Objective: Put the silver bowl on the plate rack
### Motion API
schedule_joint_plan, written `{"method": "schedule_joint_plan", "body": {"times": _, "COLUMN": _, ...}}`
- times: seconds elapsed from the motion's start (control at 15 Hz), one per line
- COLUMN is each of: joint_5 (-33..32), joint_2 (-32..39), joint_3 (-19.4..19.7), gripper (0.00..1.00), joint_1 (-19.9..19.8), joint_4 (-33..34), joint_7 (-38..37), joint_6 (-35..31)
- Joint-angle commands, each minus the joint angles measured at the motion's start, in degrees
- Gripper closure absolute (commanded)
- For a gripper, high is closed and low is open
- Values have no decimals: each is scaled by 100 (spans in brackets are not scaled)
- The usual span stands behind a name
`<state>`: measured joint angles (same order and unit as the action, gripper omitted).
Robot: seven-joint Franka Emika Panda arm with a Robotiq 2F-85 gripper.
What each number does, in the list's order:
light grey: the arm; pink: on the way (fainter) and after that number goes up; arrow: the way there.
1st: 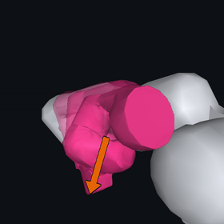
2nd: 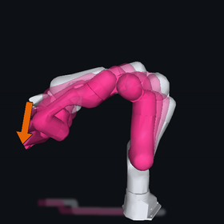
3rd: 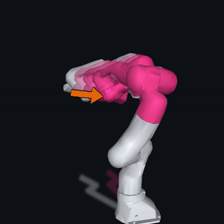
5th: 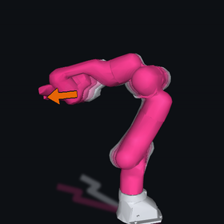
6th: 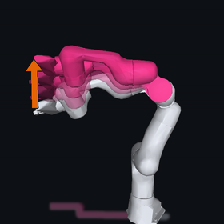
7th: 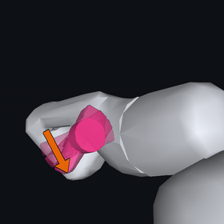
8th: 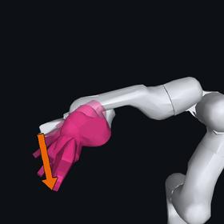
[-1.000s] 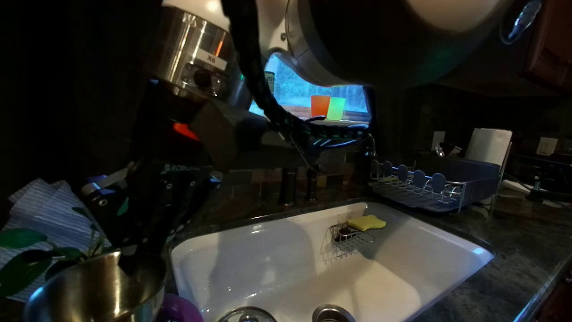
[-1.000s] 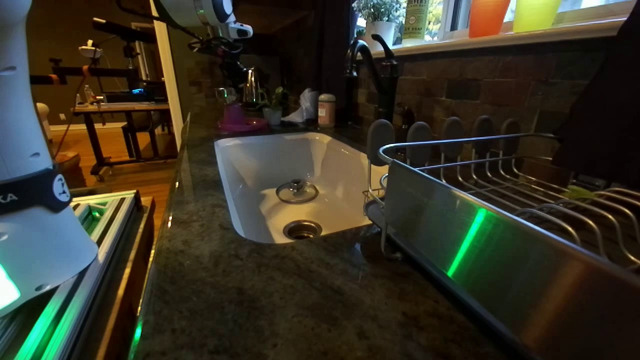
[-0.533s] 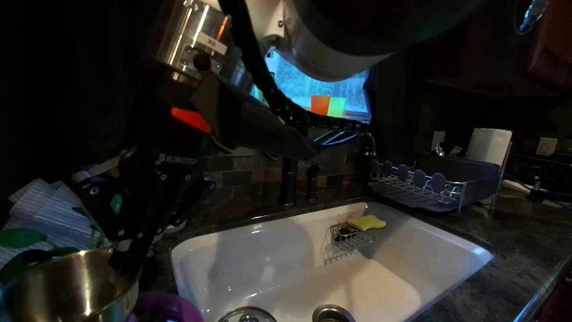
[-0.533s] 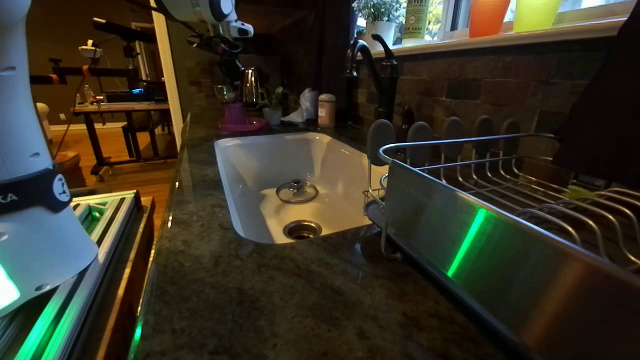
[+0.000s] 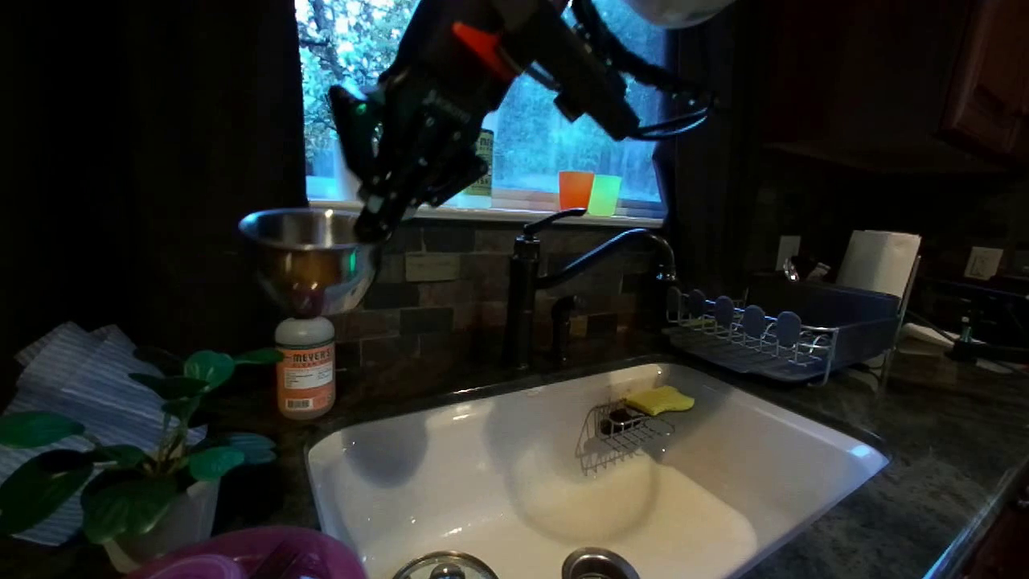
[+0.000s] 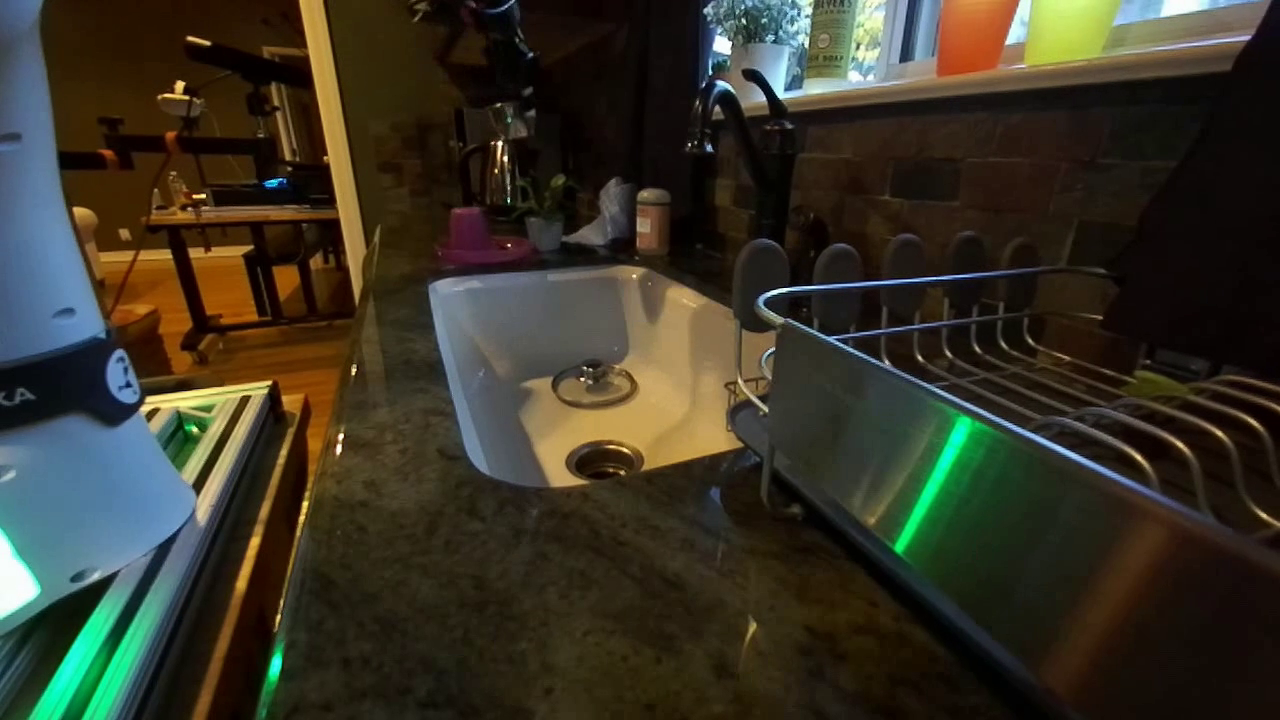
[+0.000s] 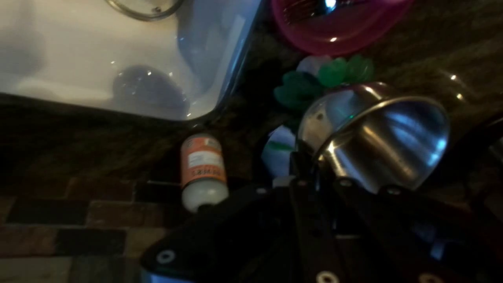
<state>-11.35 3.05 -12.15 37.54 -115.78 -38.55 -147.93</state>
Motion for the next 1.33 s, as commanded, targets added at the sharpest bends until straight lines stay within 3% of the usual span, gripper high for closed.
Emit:
{"method": "schedule_joint_plan", "body": {"times": 0.0, "joint_5": -787, "joint_2": -1458, "joint_3": -234, "gripper": 98, "joint_1": -589, "joint_4": -1015, "joint_7": -1118, "joint_6": 158}}
{"method": "schedule_joint_plan", "body": {"times": 0.13, "joint_5": -1039, "joint_2": -2138, "joint_3": -543, "gripper": 98, "joint_1": -1114, "joint_4": -1380, "joint_7": -1558, "joint_6": 231}}
{"method": "schedule_joint_plan", "body": {"times": 0.2, "joint_5": -1211, "joint_2": -2479, "joint_3": -229, "gripper": 98, "joint_1": -890, "joint_4": -1599, "joint_7": -1833, "joint_6": 285}}
{"method": "schedule_joint_plan", "body": {"times": 0.27, "joint_5": -687, "joint_2": -1711, "joint_3": -715, "gripper": 98, "joint_1": -1325, "joint_4": -990, "joint_7": -1109, "joint_6": 115}}
{"method": "schedule_joint_plan", "body": {"times": 0.33, "joint_5": -653, "joint_2": -1939, "joint_3": -763, "gripper": 93, "joint_1": -1428, "joint_4": -1117, "joint_7": -1108, "joint_6": 129}}
{"method": "schedule_joint_plan", "body": {"times": 0.53, "joint_5": -612, "joint_2": -1926, "joint_3": -950, "gripper": 93, "joint_1": -1594, "joint_4": -1106, "joint_7": -1042, "joint_6": 139}}
{"method": "schedule_joint_plan", "body": {"times": 0.6, "joint_5": -632, "joint_2": -1852, "joint_3": -968, "gripper": 98, "joint_1": -1599, "joint_4": -1087, "joint_7": -1059, "joint_6": 135}}
{"method": "schedule_joint_plan", "body": {"times": 0.67, "joint_5": -988, "joint_2": -1893, "joint_3": -1015, "gripper": 98, "joint_1": -1913, "joint_4": -1041, "joint_7": -1479, "joint_6": 237}}
{"method": "schedule_joint_plan", "body": {"times": 1.27, "joint_5": -1062, "joint_2": -3419, "joint_3": -98, "gripper": 98, "joint_1": -3953, "joint_4": -1425, "joint_7": -1350, "joint_6": 153}}
